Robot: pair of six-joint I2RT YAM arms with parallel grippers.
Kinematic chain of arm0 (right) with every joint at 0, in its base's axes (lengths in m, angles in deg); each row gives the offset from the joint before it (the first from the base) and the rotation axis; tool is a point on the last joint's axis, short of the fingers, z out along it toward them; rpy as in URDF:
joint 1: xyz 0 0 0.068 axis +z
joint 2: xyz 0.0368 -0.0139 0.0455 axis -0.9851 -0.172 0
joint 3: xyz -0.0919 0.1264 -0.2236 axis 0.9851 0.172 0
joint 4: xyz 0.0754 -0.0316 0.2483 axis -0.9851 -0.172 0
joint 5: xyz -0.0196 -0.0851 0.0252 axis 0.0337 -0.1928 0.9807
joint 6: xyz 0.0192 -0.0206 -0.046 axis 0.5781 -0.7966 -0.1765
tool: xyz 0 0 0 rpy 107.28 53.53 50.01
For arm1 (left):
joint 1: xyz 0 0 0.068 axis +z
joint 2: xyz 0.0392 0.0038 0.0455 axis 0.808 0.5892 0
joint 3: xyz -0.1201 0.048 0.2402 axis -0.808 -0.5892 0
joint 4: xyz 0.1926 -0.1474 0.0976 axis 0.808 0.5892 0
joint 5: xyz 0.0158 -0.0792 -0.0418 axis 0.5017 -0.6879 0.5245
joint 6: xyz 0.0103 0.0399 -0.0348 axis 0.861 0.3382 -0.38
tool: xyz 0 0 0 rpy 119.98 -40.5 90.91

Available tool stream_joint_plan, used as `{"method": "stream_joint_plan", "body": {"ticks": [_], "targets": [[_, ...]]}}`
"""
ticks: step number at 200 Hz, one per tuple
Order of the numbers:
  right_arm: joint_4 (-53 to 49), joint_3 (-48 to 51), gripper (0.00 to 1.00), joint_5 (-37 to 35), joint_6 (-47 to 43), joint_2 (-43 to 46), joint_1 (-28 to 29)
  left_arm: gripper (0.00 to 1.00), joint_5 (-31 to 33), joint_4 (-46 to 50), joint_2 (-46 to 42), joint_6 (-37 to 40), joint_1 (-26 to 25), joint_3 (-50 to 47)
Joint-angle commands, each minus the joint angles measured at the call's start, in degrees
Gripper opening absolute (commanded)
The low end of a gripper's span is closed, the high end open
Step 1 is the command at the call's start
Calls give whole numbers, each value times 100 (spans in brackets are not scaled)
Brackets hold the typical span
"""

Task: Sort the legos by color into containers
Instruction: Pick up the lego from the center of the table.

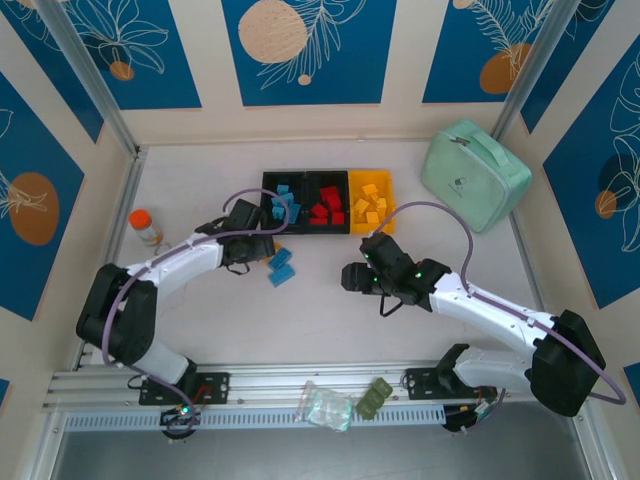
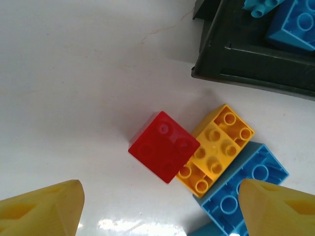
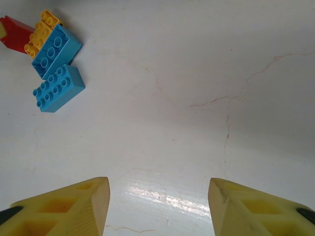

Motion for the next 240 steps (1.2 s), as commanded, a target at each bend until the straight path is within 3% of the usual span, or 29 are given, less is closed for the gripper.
{"method": "stream_joint_plan", "body": {"ticks": [1,55,145,240], "targets": [[-103,-75,55,-50,58,150,31,82,128,-178,292,-14,44,230],[-168,-8,55,-81,119,264,12,75,500,-186,700,20,85,349],[-151,63,55,-136,168,261,-4,41,585,-109,536,127,140,164],[-113,85,55,-227,176,328,-45,37,2,487,-391,422,-47,468]]}}
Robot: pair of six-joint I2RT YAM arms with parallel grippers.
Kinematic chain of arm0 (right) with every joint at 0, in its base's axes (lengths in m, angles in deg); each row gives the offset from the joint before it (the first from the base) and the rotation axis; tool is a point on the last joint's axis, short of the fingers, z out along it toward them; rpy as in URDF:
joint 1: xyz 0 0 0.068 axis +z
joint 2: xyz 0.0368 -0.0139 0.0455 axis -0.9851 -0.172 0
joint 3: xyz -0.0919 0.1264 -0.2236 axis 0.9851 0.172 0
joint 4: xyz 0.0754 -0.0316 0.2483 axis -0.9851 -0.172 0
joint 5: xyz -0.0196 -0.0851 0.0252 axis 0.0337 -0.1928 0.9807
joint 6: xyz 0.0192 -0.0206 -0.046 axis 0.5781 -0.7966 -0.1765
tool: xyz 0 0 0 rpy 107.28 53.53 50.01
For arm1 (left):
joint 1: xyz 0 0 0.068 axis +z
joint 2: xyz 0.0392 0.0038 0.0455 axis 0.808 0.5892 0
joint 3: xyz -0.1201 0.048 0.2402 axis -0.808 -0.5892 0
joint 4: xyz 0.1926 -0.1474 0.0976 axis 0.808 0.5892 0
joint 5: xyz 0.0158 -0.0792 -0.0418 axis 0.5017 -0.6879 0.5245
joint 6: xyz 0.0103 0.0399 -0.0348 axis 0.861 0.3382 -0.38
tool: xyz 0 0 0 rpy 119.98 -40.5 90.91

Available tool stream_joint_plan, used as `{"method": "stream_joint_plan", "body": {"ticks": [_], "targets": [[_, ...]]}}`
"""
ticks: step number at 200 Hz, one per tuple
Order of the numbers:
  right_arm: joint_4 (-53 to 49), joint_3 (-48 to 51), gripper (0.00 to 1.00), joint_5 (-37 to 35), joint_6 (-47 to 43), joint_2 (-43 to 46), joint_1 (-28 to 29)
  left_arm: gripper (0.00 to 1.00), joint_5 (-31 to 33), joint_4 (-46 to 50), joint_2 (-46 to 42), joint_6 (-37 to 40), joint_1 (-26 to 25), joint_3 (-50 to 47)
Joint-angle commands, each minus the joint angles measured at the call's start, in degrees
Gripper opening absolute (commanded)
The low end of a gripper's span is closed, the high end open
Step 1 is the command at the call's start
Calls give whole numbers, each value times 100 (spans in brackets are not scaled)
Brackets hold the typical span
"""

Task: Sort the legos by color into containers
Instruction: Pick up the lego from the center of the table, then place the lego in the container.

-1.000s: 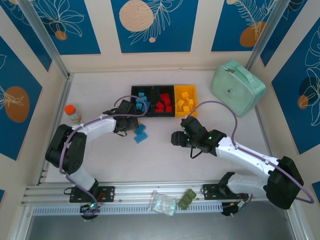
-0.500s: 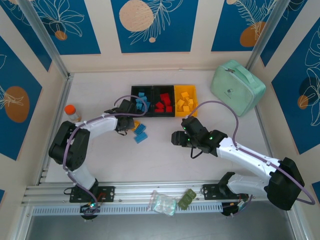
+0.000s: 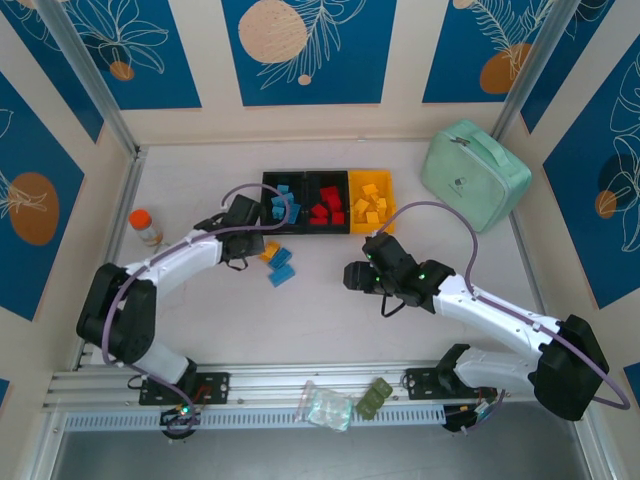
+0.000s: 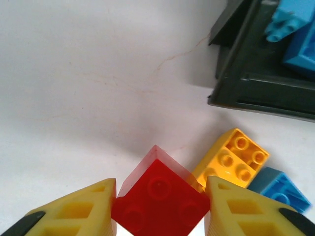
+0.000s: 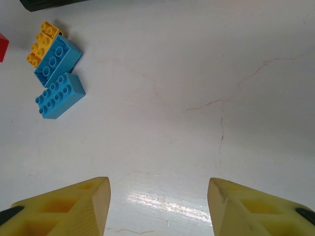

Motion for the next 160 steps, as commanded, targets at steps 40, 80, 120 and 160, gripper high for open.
{"method": "stream_joint_plan", "body": {"ticks": [40,80,120,160], "targets": [[-172,162,55,-175,94,424,-83,37,-435,335,164,67,-515,968],[-454,360,55,-295,181,921,-184,38,-510,434,927,91,-927,1979],[-801,600,55,-347,284,1521,-416,38,-636,545,1633,112,-1142,2874],[-944,712,55,-285,291,1812,-566,38,-599,575,2147,179,-1184,3435]]}}
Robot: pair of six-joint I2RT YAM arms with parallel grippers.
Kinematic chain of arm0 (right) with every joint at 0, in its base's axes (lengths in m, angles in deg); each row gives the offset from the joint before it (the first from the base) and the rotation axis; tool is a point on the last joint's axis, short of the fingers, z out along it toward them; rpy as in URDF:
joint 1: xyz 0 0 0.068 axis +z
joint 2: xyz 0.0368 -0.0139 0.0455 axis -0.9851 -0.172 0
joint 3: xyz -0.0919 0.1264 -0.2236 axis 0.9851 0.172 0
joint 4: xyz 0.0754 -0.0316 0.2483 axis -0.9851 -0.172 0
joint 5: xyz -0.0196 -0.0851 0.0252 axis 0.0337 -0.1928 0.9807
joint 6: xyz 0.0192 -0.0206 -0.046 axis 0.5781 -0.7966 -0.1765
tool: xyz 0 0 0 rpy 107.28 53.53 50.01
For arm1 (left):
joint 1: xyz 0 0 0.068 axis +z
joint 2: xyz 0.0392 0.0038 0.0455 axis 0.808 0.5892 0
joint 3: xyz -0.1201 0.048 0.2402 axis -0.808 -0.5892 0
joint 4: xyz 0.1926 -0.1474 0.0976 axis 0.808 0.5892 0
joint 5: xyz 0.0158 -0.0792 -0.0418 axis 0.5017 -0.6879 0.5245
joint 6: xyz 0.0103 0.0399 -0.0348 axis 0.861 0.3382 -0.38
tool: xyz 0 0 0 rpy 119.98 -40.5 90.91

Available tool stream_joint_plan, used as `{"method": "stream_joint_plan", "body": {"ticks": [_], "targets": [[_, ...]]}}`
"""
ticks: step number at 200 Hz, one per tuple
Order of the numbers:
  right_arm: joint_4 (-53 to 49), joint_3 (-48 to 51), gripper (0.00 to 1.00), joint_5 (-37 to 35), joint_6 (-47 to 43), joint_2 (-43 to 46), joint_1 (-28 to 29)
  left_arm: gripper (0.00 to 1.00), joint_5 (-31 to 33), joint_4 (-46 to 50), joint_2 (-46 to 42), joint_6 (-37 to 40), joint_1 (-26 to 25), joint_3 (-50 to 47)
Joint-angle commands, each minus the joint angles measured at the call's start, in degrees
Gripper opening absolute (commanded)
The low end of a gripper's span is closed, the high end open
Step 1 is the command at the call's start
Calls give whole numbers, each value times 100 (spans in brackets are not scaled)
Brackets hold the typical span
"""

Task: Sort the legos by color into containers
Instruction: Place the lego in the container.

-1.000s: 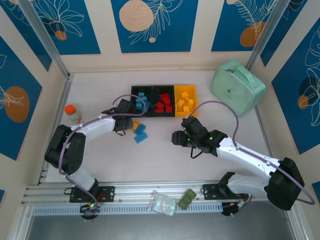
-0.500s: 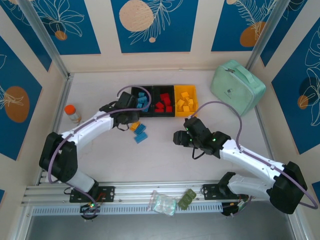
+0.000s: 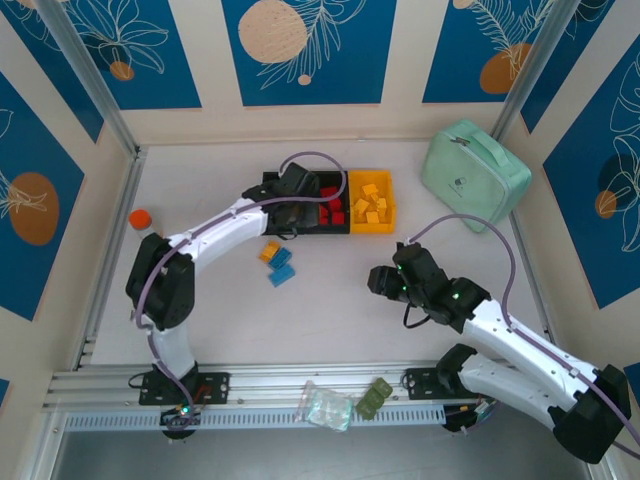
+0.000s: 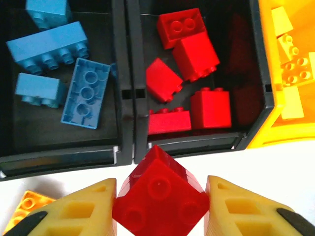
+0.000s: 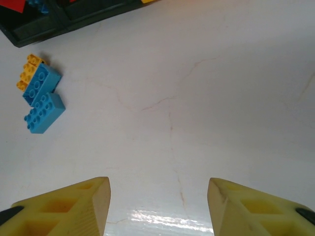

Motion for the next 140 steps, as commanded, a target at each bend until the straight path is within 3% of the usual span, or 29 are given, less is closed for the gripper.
{"method": "stream_joint_plan", "body": {"ticks": [1,88,140], "targets": [[-188,100,55,-13,89,136,-55,38,-39,180,287,150,-53,450],[-244,121,55,12,166,140,-100,43,155,880,1794,453,-65,2341],[-203,27,55,41,88,66,-139,67,253,995,1712,537,-69,2449]]}}
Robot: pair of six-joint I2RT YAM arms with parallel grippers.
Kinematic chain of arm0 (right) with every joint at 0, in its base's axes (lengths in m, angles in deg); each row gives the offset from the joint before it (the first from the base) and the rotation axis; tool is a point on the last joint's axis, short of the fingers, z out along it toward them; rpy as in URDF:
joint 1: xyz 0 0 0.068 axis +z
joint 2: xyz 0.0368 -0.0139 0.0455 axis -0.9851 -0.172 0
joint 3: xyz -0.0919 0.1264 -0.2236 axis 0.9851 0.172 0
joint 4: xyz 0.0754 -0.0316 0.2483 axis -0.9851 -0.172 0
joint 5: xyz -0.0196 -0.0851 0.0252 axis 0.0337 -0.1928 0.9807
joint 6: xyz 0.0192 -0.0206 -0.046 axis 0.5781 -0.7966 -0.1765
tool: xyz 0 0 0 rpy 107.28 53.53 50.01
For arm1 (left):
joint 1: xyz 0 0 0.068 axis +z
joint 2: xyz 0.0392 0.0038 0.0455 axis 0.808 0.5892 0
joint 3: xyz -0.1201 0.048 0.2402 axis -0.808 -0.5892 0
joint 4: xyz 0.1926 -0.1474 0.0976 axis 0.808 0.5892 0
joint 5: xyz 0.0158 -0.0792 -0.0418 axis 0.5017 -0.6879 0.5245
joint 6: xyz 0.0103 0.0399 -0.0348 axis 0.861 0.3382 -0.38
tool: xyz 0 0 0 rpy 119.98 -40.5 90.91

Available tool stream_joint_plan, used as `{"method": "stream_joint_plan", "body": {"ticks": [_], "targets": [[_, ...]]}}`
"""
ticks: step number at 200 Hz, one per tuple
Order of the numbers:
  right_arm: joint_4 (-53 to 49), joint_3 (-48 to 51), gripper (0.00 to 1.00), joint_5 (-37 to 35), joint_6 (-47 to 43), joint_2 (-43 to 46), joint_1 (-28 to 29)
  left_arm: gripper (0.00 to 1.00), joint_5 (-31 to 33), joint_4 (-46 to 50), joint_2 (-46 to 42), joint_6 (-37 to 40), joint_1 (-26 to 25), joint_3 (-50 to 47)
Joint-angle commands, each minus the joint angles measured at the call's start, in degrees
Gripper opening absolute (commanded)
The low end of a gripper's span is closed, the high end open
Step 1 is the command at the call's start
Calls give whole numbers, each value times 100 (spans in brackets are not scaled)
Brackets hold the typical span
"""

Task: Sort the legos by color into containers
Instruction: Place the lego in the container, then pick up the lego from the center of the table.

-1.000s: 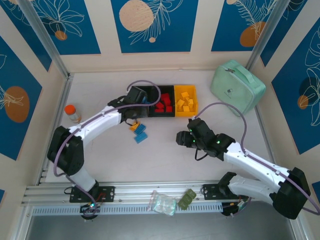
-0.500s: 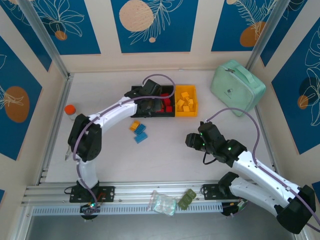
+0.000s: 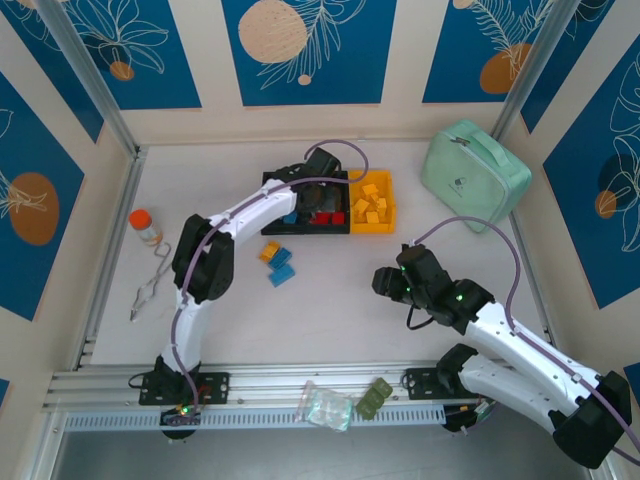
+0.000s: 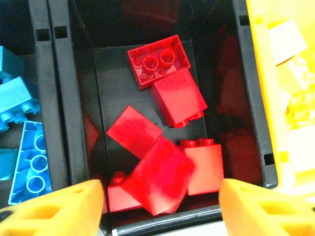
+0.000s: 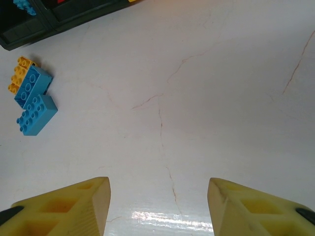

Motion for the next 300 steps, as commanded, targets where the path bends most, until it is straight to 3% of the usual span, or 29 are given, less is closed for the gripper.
{"method": "stream_joint_plan", "body": {"ticks": [1,43,103,144,193,241,300], "targets": [[-66,-1,55,41,4,-26,-40,68,153,199,-106,94,-61,179],[72,-235,55,196,-177,-357,-16,69,88,-23,-901,150,-81,-394],[576,-614,59,447,-549,-1052,323,71,41,-488,-2863,146,6,-2699],[974,-1068,63,609,-832,-1958,685,71,-150,-572,-4301,-233,355,-4470],[1389,-1866,76,605,-1329,-3312,1184,73,-624,-272,-5872,-890,960,-6111],[1569,-2795,81,682,-1886,-4722,1532,74,-829,234,-6763,-1421,1393,-6872],[1335,-3891,83,528,-2456,-6171,1717,75,-1112,302,-7216,-1705,1684,-7341]]}}
